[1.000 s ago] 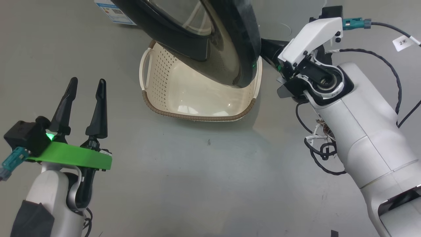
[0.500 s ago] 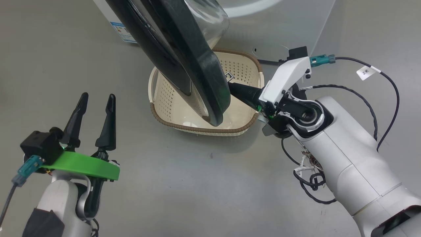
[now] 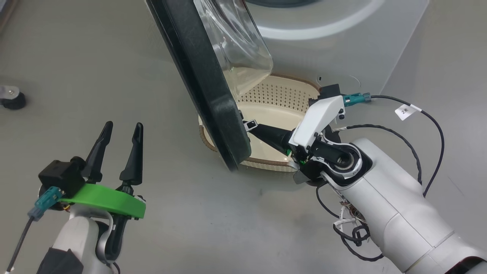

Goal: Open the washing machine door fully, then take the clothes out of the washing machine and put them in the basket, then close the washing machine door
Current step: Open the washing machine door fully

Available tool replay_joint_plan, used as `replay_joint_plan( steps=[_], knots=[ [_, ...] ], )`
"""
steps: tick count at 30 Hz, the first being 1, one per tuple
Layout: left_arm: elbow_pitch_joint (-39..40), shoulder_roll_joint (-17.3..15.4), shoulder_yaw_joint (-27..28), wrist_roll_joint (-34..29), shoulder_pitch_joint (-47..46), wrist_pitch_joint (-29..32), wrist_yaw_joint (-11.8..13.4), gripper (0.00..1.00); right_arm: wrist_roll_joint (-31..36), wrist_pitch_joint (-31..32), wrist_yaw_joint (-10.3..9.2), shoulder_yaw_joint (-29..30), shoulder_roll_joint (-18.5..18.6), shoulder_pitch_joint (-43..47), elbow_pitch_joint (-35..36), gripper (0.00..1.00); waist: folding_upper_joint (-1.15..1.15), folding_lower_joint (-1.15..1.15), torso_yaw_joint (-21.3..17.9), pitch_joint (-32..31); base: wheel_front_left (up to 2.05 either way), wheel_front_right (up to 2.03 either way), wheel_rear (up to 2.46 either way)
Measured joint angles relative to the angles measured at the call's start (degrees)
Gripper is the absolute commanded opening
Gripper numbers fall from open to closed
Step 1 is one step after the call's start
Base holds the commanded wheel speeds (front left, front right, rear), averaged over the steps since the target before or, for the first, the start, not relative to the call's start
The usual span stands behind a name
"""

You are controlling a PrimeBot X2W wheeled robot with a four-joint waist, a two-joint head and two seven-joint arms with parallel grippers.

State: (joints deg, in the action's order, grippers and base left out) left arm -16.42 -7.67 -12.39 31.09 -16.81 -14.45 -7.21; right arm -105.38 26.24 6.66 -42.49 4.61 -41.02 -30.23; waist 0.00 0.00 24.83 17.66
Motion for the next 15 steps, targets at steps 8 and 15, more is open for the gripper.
replay_joint_plan(
  steps=[8, 15],
  knots=[
    [-0.42, 0.0, -0.05, 0.0, 0.71, 0.0, 0.0, 1.0, 0.41, -4.7, 0.01, -3.08, -0.03, 1.1, -0.03, 0.0, 0.0, 0.0, 2.91, -1.42, 0.0, 0.0, 0.0],
    [-0.85, 0.04, -0.21, 0.0, 0.79, 0.0, 0.0, 1.0, 0.68, -8.48, 0.3, -5.11, -0.02, 1.7, -0.14, 0.0, 0.0, 0.0, 4.19, -2.38, 0.0, 0.0, 0.0]
  ],
)
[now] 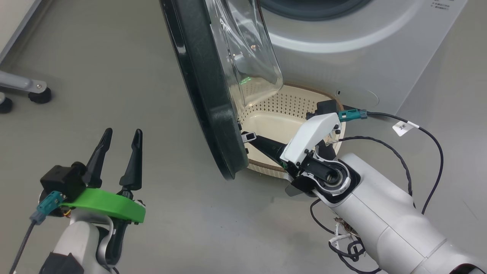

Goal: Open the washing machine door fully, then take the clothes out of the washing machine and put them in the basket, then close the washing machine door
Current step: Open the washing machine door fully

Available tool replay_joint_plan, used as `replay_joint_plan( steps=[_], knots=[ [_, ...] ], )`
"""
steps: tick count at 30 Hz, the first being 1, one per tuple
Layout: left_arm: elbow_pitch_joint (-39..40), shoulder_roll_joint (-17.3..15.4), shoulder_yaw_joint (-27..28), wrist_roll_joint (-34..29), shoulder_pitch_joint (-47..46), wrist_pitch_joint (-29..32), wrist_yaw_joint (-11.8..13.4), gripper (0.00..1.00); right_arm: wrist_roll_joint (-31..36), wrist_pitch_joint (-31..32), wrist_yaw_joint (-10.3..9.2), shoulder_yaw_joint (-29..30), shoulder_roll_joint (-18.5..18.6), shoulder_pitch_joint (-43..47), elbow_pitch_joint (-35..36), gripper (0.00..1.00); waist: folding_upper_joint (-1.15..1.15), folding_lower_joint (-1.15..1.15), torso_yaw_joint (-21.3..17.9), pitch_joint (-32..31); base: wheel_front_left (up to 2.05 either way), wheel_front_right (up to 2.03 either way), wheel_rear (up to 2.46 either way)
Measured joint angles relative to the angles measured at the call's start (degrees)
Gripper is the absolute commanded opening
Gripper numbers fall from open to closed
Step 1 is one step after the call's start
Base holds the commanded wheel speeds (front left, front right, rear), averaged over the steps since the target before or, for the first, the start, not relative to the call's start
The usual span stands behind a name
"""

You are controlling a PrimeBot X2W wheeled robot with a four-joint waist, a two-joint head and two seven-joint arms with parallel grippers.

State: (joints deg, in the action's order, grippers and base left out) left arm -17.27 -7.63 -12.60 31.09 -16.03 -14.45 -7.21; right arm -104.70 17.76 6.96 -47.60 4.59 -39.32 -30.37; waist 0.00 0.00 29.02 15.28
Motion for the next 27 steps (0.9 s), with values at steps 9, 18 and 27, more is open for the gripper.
replay_joint_plan(
  steps=[9, 18, 27],
  knots=[
    [0.08, -0.53, 1.6, 0.0, 1.61, 0.0, 0.0, 1.0, -0.22, -3.59, 0.01, -1.79, -0.33, 1.1, -0.12, 0.0, 0.0, 0.0, -0.74, -1.53, 0.0, 0.0, 0.0],
    [1.18, -1.1, 2.24, -0.01, 2.21, 0.0, 0.0, 1.0, -0.23, -7.17, 0.01, -1.83, -0.43, 2.08, -0.32, 0.0, 0.0, 0.0, -4.17, -2.1, 0.0, 0.0, 0.0],
    [1.15, -1.16, 2.4, -0.51, 2.33, 0.0, 0.0, 1.0, -0.03, -12.13, 0.01, 1.52, -0.47, 3.29, 1.11, 0.0, 0.0, 0.0, -7.19, -3.16, 0.0, 0.0, 0.0]
  ],
)
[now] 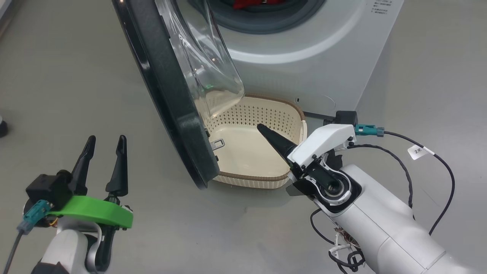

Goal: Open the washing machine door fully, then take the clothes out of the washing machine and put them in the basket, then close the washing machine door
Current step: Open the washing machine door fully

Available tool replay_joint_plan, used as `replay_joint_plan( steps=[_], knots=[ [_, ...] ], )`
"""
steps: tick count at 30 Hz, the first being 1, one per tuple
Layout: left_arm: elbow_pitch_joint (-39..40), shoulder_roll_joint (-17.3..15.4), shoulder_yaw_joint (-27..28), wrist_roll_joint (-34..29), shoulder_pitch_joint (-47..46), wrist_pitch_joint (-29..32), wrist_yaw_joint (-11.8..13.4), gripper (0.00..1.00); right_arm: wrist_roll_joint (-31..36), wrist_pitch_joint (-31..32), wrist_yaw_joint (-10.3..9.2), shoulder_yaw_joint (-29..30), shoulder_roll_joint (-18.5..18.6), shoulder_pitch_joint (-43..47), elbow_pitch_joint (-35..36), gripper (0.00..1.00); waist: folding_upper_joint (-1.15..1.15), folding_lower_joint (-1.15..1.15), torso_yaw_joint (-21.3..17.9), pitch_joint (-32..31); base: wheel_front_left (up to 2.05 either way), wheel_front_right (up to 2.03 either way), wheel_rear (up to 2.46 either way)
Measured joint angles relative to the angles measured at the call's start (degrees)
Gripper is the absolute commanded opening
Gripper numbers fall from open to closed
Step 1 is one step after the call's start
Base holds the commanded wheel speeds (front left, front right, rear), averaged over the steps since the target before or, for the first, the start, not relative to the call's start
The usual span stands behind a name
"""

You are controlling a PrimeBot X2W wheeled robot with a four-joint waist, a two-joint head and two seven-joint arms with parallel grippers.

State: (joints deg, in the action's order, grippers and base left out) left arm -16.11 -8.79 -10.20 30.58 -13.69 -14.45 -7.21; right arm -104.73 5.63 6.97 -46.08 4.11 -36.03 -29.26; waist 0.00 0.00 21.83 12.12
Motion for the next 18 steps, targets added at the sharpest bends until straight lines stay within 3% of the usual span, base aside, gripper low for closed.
replay_joint_plan(
  steps=[9, 10, 11, 12, 18],
  knots=[
    [-0.22, -1.13, 2.82, -0.18, 3.34, 0.0, 0.0, 1.0, 3.05, -5.2, 0.0, 1.62, -0.16, 3.21, 1.61, 0.01, 0.0, 0.0, -2.79, -1.82, 0.0, 0.0, 0.0],
    [-0.24, -1.18, 3.18, -0.19, 3.65, 0.0, 0.0, 1.0, 3.14, -6.01, 0.0, 2.22, -0.16, 3.56, 2.0, 0.28, 0.0, 0.0, -3.18, -2.04, 0.0, 0.0, 0.0],
    [-0.25, -1.18, 3.45, -0.31, 3.96, 0.0, 0.0, 1.0, 3.38, -7.04, 0.01, 2.83, -0.19, 3.82, 2.25, 0.46, 0.0, 0.0, -3.57, -2.25, 0.0, 0.0, 0.0],
    [-0.3, -1.18, 3.89, -0.52, 4.59, 0.0, 0.0, 1.0, 5.02, -9.33, 0.0, 4.15, -0.12, 4.05, 2.8, 1.0, 0.0, 0.0, -4.37, -2.66, 0.0, 0.0, 0.0],
    [-0.78, -1.11, 4.28, -0.62, 6.0, 0.0, 0.0, 1.0, 10.18, -15.97, 0.01, 6.33, 2.7, 5.53, 4.27, 1.0, 0.0, 0.0, -6.34, -4.0, 0.0, 0.0, 0.0]
  ],
)
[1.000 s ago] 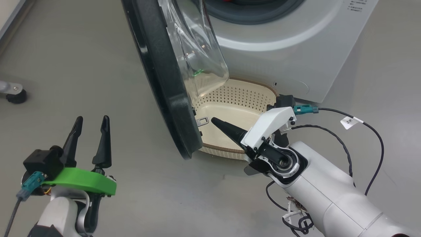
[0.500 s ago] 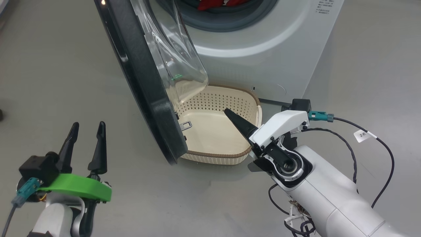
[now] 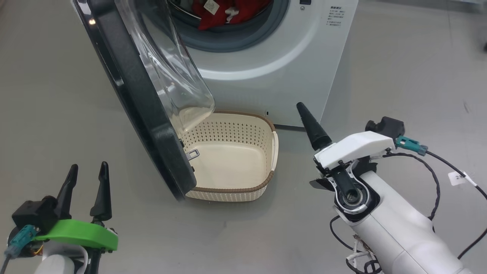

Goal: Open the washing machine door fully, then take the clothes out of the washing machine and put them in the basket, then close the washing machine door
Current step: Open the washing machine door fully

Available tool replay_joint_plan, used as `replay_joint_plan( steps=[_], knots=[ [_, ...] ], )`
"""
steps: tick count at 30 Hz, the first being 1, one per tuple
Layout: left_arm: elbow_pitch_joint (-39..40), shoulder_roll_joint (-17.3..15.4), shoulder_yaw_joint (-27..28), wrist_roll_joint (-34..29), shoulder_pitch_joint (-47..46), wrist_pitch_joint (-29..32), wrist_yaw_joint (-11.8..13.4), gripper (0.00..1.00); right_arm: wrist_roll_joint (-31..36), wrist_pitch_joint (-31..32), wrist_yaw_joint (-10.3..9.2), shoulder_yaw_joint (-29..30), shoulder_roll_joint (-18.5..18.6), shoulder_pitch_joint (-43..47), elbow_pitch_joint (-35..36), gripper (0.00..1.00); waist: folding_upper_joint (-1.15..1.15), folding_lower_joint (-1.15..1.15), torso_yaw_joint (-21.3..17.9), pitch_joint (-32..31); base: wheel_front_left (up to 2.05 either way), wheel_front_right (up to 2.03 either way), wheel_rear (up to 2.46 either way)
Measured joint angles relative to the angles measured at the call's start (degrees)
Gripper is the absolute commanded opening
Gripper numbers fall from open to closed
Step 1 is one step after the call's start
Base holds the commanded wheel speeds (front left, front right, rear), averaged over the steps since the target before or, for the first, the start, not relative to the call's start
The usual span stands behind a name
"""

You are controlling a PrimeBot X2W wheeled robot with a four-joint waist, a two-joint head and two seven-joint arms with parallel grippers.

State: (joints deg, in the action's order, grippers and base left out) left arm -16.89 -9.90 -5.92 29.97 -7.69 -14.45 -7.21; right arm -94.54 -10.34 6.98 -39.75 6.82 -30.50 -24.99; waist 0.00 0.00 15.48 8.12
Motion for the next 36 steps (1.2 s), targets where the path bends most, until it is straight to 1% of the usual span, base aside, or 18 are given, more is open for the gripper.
replay_joint_plan(
  steps=[3, 4, 7, 11, 12, 16, 17, 20, 27, 31, 36],
  knots=[
    [-0.04, 0.03, 0.31, -0.42, 0.67, 0.0, 0.0, 1.0, 4.66, -5.09, 0.0, 0.63, 2.12, 0.54, -0.21, 1.0, 0.0, 0.0, -0.8, -0.7, 0.0, 0.0, 0.0],
    [-0.1, 0.08, 0.33, -0.44, 0.85, 0.0, 0.0, 1.0, 5.82, -5.92, 0.0, 1.07, 2.79, 0.59, -0.36, 1.0, 0.0, 0.0, -1.04, -0.93, 0.0, 0.0, 0.0],
    [-0.04, 0.22, 0.92, -0.83, 1.46, 0.0, 0.0, 1.0, 9.58, -5.9, 0.0, 1.8, 4.07, 0.96, -0.83, 1.0, 0.0, 0.0, -1.81, -1.5, 0.0, 0.0, 0.0],
    [0.04, 0.21, 1.75, -0.86, 2.31, 0.0, 0.0, 1.0, 14.58, -5.26, 0.0, 3.87, 4.6, 2.63, -2.36, 1.0, 0.0, 0.0, -2.9, -2.02, 0.0, 0.0, 0.0],
    [0.05, 0.25, 2.0, -0.92, 2.44, 0.0, 0.0, 1.0, 15.71, -4.9, 0.0, 5.92, 4.59, 3.12, -2.89, 1.0, 0.0, 0.0, -3.17, -2.14, 0.0, 0.0, 0.0],
    [0.4, 0.34, 3.05, -1.11, 3.02, 0.0, 0.0, 1.0, 23.87, -4.59, -0.1, 17.33, 5.19, 4.05, -3.34, 1.0, 0.0, 0.0, -4.36, -2.54, 0.0, 0.0, 0.0],
    [0.41, 0.38, 3.13, -1.2, 3.12, 0.0, 0.0, 1.0, 25.24, -4.6, -0.53, 19.38, 5.22, 4.23, -3.1, 1.0, 0.0, 0.0, -4.66, -2.61, 0.0, 0.0, 0.0],
    [0.6, 0.58, 3.42, -1.27, 3.33, 0.0, 0.0, 1.0, 32.0, -4.6, -2.47, 22.71, 5.26, 5.75, -1.75, 1.0, 0.0, 0.0, -5.49, -2.81, 0.0, 0.0, 0.0],
    [1.01, 0.71, 3.47, -2.22, 3.91, 0.0, 0.0, 1.0, 46.67, -4.59, -6.78, 26.73, 5.04, 10.43, 3.42, 1.0, 0.0, 0.0, -6.84, -3.04, 0.0, 0.0, 0.0],
    [1.14, 0.8, 3.46, -2.92, 3.92, 0.0, 0.0, 1.0, 54.93, -4.59, -9.07, 26.63, 4.82, 13.21, 6.78, 1.0, 0.0, 0.0, -7.06, -3.02, 0.0, 0.0, 0.0],
    [1.3, 0.81, 3.52, -3.13, 4.0, 0.0, 0.0, 1.0, 62.11, -4.59, -11.48, 25.98, 3.42, 17.3, 9.95, 1.0, 0.0, 0.0, -7.33, -3.15, 0.0, 0.0, 0.0]
  ],
)
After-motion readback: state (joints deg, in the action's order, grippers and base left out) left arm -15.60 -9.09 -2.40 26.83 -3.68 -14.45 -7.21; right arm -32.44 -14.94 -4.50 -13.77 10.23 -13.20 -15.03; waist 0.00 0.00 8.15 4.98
